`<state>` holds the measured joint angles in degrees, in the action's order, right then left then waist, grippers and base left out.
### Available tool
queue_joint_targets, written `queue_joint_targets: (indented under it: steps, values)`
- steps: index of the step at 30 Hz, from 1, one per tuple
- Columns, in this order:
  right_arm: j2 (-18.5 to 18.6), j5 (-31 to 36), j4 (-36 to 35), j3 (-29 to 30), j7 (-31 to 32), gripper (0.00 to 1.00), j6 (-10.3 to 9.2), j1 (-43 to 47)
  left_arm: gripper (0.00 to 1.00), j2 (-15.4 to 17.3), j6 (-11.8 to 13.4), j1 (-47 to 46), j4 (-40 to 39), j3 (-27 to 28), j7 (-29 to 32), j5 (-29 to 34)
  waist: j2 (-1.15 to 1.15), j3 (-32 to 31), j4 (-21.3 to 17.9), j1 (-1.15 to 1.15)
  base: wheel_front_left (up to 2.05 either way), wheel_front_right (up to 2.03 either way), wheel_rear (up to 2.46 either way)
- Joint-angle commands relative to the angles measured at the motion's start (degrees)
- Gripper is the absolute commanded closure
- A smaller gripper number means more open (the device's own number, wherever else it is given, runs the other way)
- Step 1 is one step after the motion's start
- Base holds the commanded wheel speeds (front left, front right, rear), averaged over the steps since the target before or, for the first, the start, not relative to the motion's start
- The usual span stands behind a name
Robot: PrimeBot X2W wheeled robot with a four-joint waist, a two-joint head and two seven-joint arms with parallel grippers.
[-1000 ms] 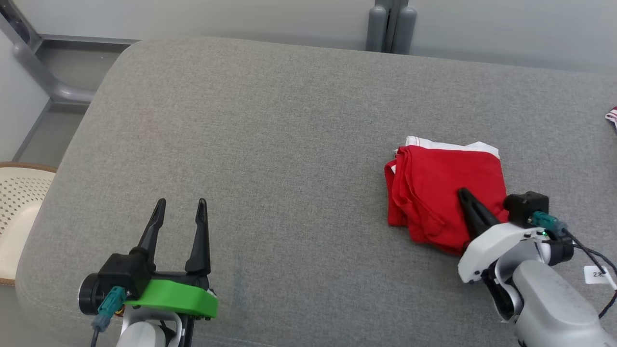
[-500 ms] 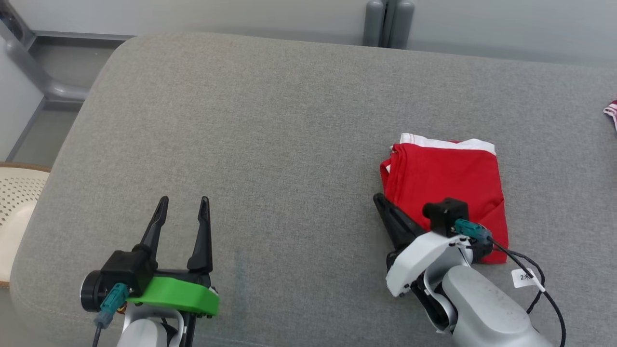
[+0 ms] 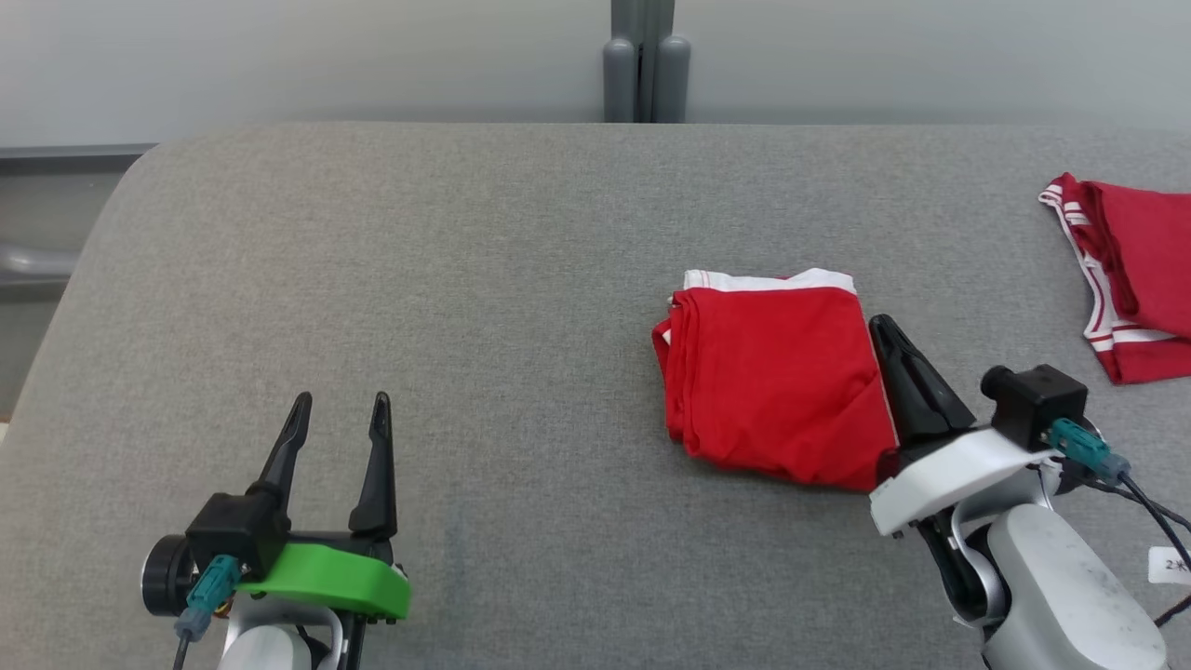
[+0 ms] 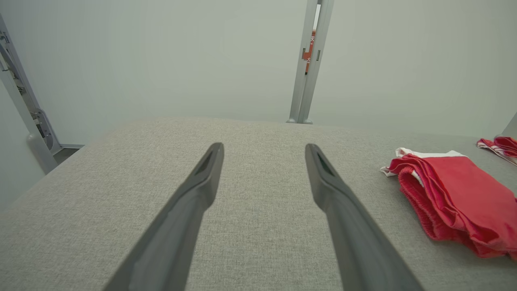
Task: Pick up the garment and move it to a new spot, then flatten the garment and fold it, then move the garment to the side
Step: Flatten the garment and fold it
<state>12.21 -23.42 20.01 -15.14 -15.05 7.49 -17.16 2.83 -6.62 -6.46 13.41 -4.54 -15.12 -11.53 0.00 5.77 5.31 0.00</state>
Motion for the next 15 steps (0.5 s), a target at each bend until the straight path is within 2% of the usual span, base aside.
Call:
queue_joint_targets:
  steps: [1, 5, 7, 8, 15]
  values:
    - [0.3, 1.0, -1.0, 1.1, -0.1, 1.00, -0.02, 1.8, 0.00, 0.2, -0.2, 0.8, 0.3, 0.4, 0.0, 0.1, 0.00, -1.8, -2.3, 0.00, 0.00, 0.00, 0.00]
    - [0.5, 2.5, -3.2, 4.9, -0.2, 1.00, -0.02, 5.3, 0.00, 0.1, -0.2, 1.7, 0.4, 1.6, 0.0, 0.4, 0.00, -2.7, -4.1, 0.00, 0.00, 0.00, 0.00]
    - [0.0, 2.9, -4.2, 6.4, -0.1, 0.59, -0.02, 7.2, 0.00, 0.1, -0.2, 2.3, 0.5, 2.1, 0.0, 0.8, 0.00, -3.1, -4.8, 0.00, 0.00, 0.00, 0.00]
    - [-0.2, 3.1, -4.9, 7.0, -0.2, 0.00, -0.02, 8.1, 0.00, 0.1, -0.3, 2.6, 0.5, 2.3, 0.0, 0.9, 0.00, -3.3, -5.2, 0.00, 0.00, 0.00, 0.00]
    - [-1.8, 5.1, -8.6, 9.8, -0.2, 0.00, -0.02, 13.0, 0.00, 0.1, -0.3, 4.4, 0.5, 4.0, 0.0, 1.1, 0.00, -4.4, -6.6, 0.00, 0.00, 0.00, 0.00]
